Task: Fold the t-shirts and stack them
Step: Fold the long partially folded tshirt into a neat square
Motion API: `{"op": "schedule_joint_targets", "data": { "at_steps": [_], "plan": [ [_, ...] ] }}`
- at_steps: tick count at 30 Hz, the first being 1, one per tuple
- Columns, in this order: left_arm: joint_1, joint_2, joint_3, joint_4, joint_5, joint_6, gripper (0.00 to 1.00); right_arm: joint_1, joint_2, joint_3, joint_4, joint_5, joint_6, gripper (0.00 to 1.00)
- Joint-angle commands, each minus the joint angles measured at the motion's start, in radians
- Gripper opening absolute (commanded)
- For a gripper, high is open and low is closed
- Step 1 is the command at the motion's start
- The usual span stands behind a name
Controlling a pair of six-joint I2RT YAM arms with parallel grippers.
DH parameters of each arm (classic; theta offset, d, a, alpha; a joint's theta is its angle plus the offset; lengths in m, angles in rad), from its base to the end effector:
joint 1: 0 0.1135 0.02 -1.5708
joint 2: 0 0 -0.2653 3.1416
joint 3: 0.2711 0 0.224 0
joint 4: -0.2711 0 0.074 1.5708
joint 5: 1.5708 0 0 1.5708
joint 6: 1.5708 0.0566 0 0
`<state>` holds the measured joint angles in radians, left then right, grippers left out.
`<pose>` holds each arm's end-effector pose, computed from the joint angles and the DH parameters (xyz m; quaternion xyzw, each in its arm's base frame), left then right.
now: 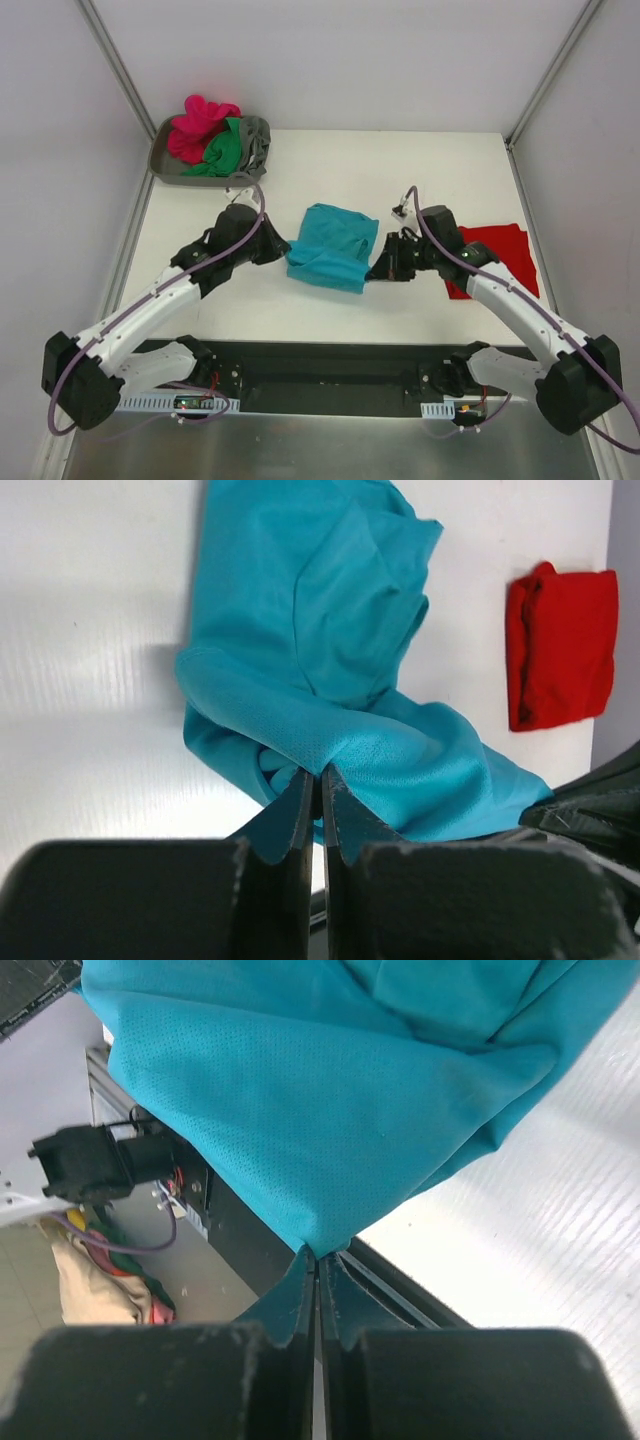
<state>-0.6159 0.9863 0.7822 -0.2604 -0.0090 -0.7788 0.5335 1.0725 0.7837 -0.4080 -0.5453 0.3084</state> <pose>0.1749 -0.1231 0.2912 -0.0716 0.8479 -0.3344 0.4052 0.1668 0.1326 0.2640 -0.2112 0.8542 0.3892 0.2723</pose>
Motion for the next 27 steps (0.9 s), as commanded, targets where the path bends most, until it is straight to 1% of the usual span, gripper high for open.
{"op": "schedule_joint_targets", "data": {
  "at_steps": [1,3,7,11,17,21,24,26,27],
  "plan": [
    [0.044,0.136,0.116,0.026,-0.091,0.055,0.00,-0.073,0.093,0.097,-0.055,-0.050,-0.078,0.00],
    [0.070,0.213,0.158,0.064,-0.050,0.065,0.00,-0.095,0.142,0.136,-0.055,-0.048,-0.084,0.00],
    [0.123,0.360,0.250,0.122,0.079,0.076,0.00,-0.119,0.224,0.212,-0.049,-0.047,-0.094,0.00],
    [0.163,0.497,0.342,0.133,0.139,0.095,0.00,-0.154,0.285,0.247,-0.008,-0.021,-0.083,0.01],
    [0.177,0.662,0.466,0.151,0.185,0.145,0.00,-0.197,0.352,0.255,0.073,0.050,-0.055,0.00],
    [0.180,0.817,0.593,0.154,0.239,0.174,0.00,-0.237,0.395,0.250,0.135,0.107,-0.034,0.00],
    [0.180,0.938,0.705,0.159,0.250,0.182,0.00,-0.291,0.477,0.256,0.228,0.139,-0.020,0.00],
    [0.186,1.033,0.797,0.159,0.248,0.188,0.00,-0.323,0.553,0.281,0.290,0.162,-0.026,0.03],
    [0.191,1.084,0.837,0.159,0.254,0.185,0.02,-0.335,0.601,0.307,0.311,0.168,-0.029,0.04]
  ]
}}
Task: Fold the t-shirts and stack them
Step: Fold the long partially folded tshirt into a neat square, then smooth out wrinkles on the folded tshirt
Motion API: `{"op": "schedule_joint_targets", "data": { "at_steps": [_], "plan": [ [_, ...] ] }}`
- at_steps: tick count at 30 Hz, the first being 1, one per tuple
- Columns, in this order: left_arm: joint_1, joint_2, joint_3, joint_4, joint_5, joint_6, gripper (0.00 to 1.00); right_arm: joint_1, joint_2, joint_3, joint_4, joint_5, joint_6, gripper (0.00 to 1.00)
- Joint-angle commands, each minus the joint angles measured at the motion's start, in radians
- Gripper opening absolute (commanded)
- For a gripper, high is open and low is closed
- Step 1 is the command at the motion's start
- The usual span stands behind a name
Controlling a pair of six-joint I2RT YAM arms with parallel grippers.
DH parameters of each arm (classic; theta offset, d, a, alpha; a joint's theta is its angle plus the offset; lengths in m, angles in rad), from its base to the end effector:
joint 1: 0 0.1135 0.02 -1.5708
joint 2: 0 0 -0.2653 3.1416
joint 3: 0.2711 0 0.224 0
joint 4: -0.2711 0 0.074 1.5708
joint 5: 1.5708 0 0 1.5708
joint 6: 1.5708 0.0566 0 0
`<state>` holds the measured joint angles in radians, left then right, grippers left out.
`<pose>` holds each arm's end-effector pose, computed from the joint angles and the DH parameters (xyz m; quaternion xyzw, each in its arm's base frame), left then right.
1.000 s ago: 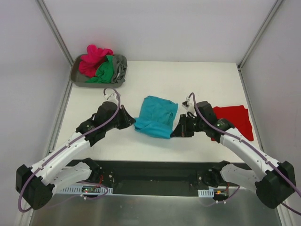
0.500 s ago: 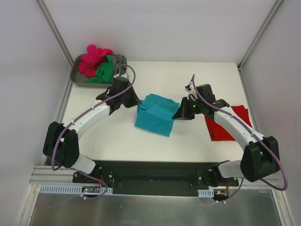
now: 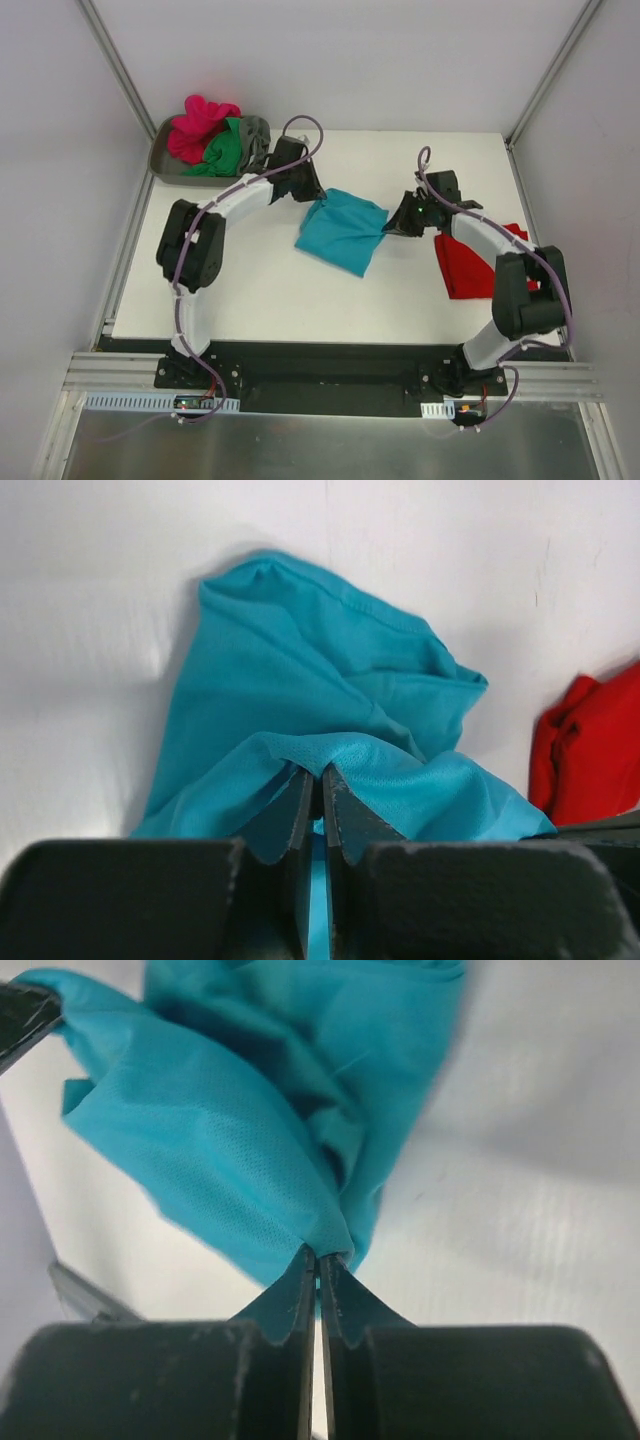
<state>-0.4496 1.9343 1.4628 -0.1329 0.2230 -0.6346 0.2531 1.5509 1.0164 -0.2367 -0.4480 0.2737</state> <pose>0.3910 -0.2026 0.2435 -0.0298 0.8810 -0.3226 0.3447 0.3043 0.1040 0.2333 -0.0772 0.8990 0.2964 0.3131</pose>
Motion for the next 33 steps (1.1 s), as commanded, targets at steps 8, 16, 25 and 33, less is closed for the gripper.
{"op": "schedule_joint_targets", "data": {
  "at_steps": [8,16,25,33],
  "plan": [
    [0.038,0.325,0.358,0.032,0.137,0.061,0.50,-0.100,0.344,0.306,0.146,0.068,-0.060,0.41],
    [0.038,0.140,0.271,0.033,0.066,0.104,0.99,-0.084,0.174,0.252,0.053,0.057,-0.126,0.88],
    [0.012,-0.032,0.047,0.113,0.195,0.041,0.99,0.066,0.057,0.108,0.117,-0.009,-0.114,0.96],
    [-0.011,0.069,-0.106,0.225,0.358,-0.086,0.99,0.117,0.198,0.042,0.301,-0.026,-0.064,0.96]
  ]
}}
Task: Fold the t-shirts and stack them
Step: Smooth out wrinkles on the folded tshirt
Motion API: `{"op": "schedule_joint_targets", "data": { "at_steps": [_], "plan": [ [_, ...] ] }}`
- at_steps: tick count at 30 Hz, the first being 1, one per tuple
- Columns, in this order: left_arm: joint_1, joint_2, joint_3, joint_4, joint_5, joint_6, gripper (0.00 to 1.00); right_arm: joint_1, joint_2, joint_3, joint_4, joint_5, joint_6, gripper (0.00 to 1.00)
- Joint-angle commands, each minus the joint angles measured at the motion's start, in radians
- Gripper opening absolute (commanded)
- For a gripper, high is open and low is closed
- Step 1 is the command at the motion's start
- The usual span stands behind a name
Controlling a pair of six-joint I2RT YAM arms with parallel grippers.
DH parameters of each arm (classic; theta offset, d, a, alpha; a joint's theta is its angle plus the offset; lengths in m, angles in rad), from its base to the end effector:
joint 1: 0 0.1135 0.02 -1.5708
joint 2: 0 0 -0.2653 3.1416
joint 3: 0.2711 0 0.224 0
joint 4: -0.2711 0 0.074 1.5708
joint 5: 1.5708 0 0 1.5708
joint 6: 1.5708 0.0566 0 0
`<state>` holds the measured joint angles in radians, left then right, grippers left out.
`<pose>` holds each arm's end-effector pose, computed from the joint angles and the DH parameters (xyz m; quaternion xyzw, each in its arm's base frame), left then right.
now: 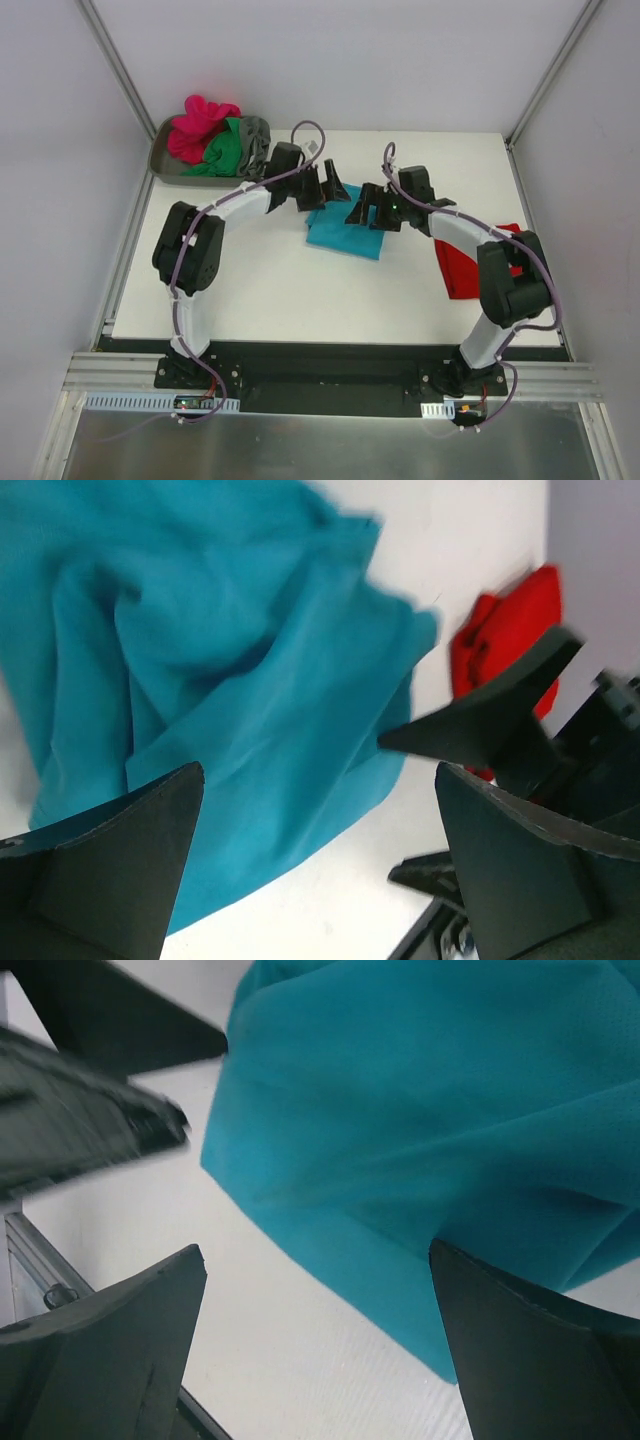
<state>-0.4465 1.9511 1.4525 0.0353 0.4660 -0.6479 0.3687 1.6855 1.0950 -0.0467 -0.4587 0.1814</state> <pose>0.3932 -0.2165 0.2537 0.0376 0.8356 -0.4339 0.3348 0.3299 0.1543 0.2325 -0.1832 0.8563 0.3144 0.3666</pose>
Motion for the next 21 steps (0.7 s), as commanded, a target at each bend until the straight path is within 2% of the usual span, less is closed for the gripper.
{"op": "schedule_joint_targets", "data": {
  "at_steps": [1,7,10,13,17,21],
  "plan": [
    [-0.014,0.055,-0.128,0.086,0.123,-0.088,0.99,0.007,0.072,-0.058,0.126,-0.015,0.033,0.96],
    [-0.032,0.000,-0.389,0.241,0.180,-0.176,0.99,0.052,0.050,-0.191,0.151,-0.031,0.024,0.96],
    [-0.044,-0.088,-0.545,0.279,0.178,-0.191,0.99,0.087,-0.036,-0.300,0.151,-0.028,0.038,0.96],
    [-0.060,-0.254,-0.711,0.279,0.163,-0.197,0.99,0.143,-0.154,-0.414,0.116,-0.023,0.056,0.96],
    [-0.142,-0.495,-0.894,0.220,0.096,-0.217,0.99,0.246,-0.370,-0.523,-0.004,0.032,0.081,0.96],
    [-0.187,-0.708,-0.891,0.059,-0.010,-0.162,0.99,0.277,-0.607,-0.520,-0.108,0.083,0.081,0.96]
  ]
}}
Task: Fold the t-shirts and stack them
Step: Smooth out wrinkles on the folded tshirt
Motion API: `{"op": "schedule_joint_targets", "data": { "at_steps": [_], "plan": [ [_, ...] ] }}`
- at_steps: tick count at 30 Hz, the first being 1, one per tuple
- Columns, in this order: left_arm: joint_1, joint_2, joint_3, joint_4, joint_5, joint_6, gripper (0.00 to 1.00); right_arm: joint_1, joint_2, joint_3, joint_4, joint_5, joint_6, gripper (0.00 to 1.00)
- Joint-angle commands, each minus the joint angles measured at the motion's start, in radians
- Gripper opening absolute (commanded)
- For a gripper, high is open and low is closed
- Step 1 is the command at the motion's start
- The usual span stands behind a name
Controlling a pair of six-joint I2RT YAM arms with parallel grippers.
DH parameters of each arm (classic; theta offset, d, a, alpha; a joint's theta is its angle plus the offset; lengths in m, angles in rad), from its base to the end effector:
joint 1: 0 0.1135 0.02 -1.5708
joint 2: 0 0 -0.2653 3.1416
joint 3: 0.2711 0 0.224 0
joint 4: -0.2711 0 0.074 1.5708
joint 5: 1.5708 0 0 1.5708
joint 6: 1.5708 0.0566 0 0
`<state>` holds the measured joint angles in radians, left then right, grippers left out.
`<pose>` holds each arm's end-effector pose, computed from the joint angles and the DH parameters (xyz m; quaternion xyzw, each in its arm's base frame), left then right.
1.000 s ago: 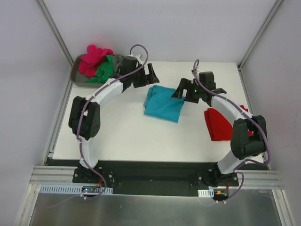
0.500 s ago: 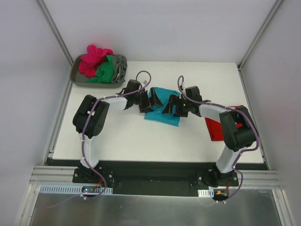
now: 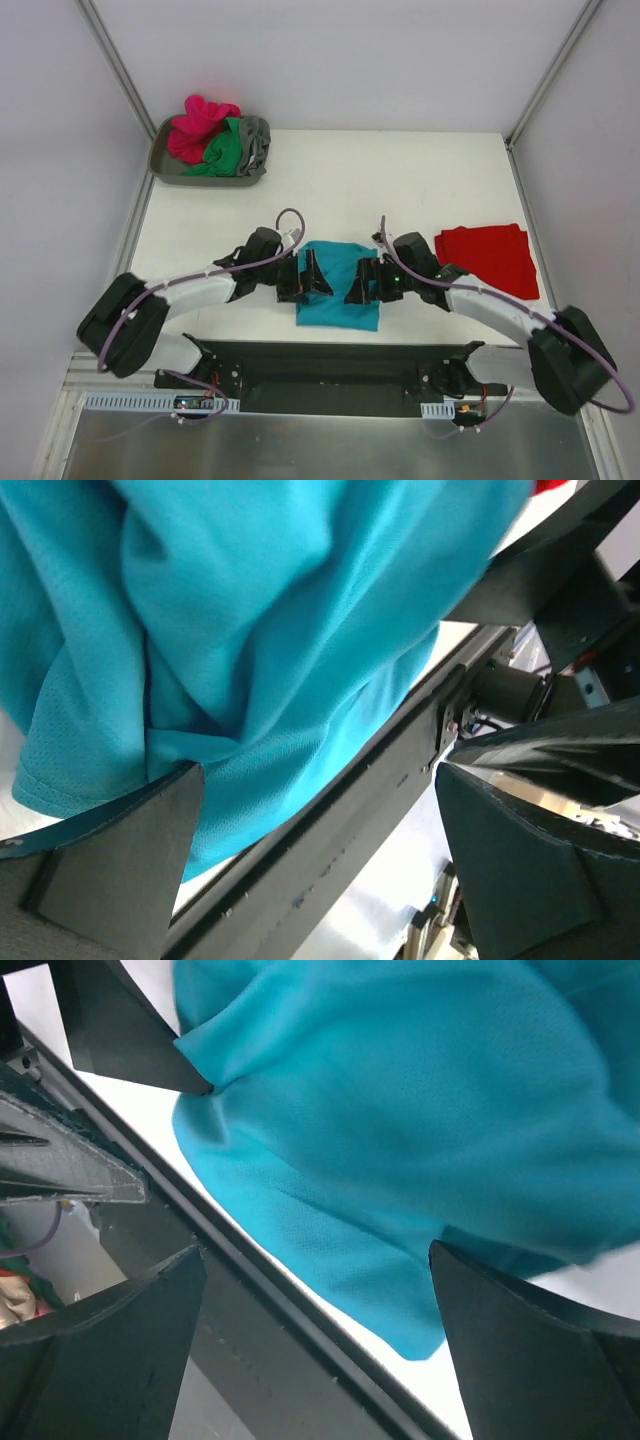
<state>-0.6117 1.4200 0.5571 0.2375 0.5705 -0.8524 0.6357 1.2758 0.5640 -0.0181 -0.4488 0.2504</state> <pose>0.1991 -0.1770 0.1796 0.0246 0.8636 -0.4784 0.1575 0.1774 0.1614 0.1884 -0.2595 0.8562 0.3541 0.2724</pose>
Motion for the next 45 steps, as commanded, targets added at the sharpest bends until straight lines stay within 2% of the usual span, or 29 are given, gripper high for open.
{"op": "schedule_joint_targets", "data": {
  "at_steps": [1,4,7,11,14,17,18,20,24,26,27,28,35,39,42,45],
  "plan": [
    [-0.022,-0.225,0.009,-0.167,-0.144,0.065,0.99,0.010,-0.240,0.025,-0.163,0.090,-0.003,0.96],
    [-0.022,-0.314,0.007,-0.216,-0.306,0.107,0.98,0.009,-0.322,0.066,-0.233,0.178,-0.063,0.96],
    [-0.020,-0.294,0.049,-0.263,-0.397,0.127,0.93,0.002,-0.349,0.074,-0.258,0.290,-0.074,0.96],
    [-0.020,-0.150,0.144,-0.264,-0.390,0.168,0.83,-0.037,-0.307,0.091,-0.289,0.390,-0.042,0.96],
    [-0.022,-0.044,0.207,-0.264,-0.373,0.170,0.77,-0.082,-0.241,0.088,-0.264,0.386,-0.011,0.99],
    [-0.022,0.040,0.266,-0.260,-0.333,0.174,0.62,-0.114,-0.159,0.094,-0.220,0.320,0.009,0.89],
    [-0.022,0.057,0.276,-0.257,-0.322,0.176,0.58,-0.120,-0.127,0.094,-0.198,0.303,0.016,0.86],
    [-0.022,0.076,0.283,-0.254,-0.314,0.171,0.44,-0.122,-0.072,0.103,-0.168,0.247,0.035,0.72],
    [-0.022,0.048,0.259,-0.254,-0.331,0.156,0.19,-0.122,-0.027,0.091,-0.071,0.124,0.070,0.34],
    [-0.022,0.013,0.233,-0.256,-0.363,0.142,0.00,-0.122,-0.050,0.082,-0.057,0.116,0.075,0.14],
    [-0.020,-0.012,0.218,-0.257,-0.373,0.133,0.00,-0.122,-0.071,0.079,-0.060,0.116,0.075,0.05],
    [-0.020,-0.036,0.207,-0.259,-0.377,0.127,0.00,-0.125,-0.101,0.076,-0.066,0.114,0.072,0.01],
    [-0.020,-0.260,0.133,-0.242,-0.434,0.133,0.00,-0.125,-0.308,0.119,-0.189,0.052,-0.003,0.02],
    [-0.020,-0.302,0.090,-0.121,-0.344,0.139,0.00,-0.126,-0.349,0.137,-0.223,0.038,-0.028,0.01],
    [-0.017,-0.312,0.037,0.032,-0.299,0.127,0.00,-0.128,-0.358,0.149,-0.207,0.032,-0.033,0.01],
    [0.036,-0.271,-0.002,0.166,-0.230,0.073,0.00,-0.133,-0.354,0.149,-0.161,0.058,-0.031,0.01]
  ]
}}
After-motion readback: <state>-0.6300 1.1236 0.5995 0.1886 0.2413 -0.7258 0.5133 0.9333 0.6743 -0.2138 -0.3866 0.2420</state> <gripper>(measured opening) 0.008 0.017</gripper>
